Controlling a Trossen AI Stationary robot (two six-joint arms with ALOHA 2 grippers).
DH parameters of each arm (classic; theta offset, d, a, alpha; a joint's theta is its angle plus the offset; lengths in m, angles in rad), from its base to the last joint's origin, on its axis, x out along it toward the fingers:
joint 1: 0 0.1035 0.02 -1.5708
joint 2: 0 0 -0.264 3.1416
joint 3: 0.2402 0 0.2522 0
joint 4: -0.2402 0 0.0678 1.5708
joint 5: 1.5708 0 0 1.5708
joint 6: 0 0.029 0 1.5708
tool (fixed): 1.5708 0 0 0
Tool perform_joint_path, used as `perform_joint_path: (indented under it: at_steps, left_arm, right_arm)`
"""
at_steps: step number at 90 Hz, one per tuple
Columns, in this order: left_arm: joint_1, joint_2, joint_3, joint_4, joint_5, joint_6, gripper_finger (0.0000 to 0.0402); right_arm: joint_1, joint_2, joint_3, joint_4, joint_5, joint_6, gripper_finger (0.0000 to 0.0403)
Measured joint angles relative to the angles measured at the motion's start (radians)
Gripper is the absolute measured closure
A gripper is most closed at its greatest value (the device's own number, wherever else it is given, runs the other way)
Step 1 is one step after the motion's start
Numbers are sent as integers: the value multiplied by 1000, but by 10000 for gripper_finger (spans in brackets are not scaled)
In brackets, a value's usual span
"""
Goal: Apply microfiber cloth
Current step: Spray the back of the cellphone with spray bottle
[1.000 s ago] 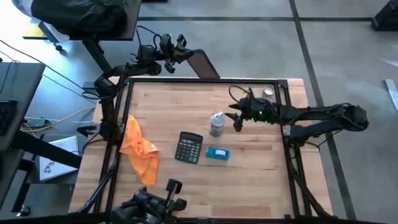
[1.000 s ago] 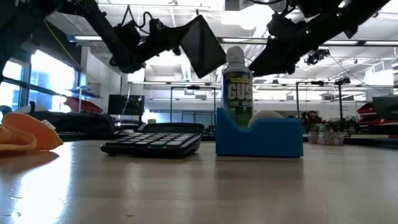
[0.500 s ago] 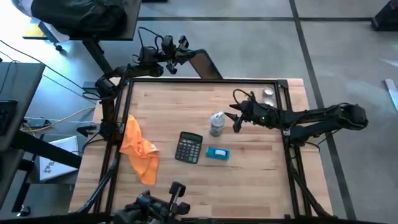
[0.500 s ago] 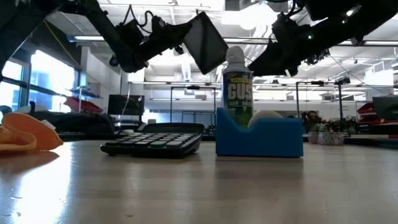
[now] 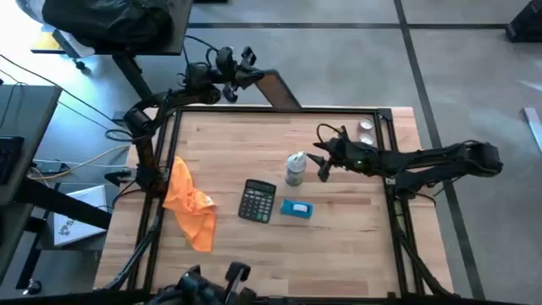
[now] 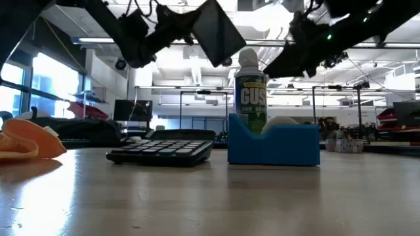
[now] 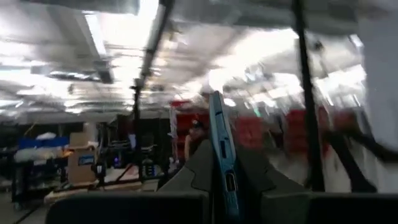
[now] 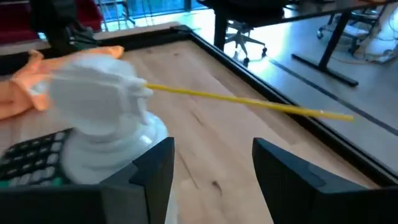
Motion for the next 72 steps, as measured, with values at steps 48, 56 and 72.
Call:
perform_joint_path:
  at_steps: [48, 56, 72]
  left_arm:
    - [-145, -92, 0, -69, 471, 270, 392]
    - [-151, -91, 0, -152, 472, 343, 392]
    - [-96, -82, 0, -475, 433, 576, 392]
  right_arm:
    - [96, -80, 13, -191, 21, 295, 218]
    - [96, -48, 13, -170, -3, 310, 218]
    - [97, -25, 13, -170, -61, 381, 218]
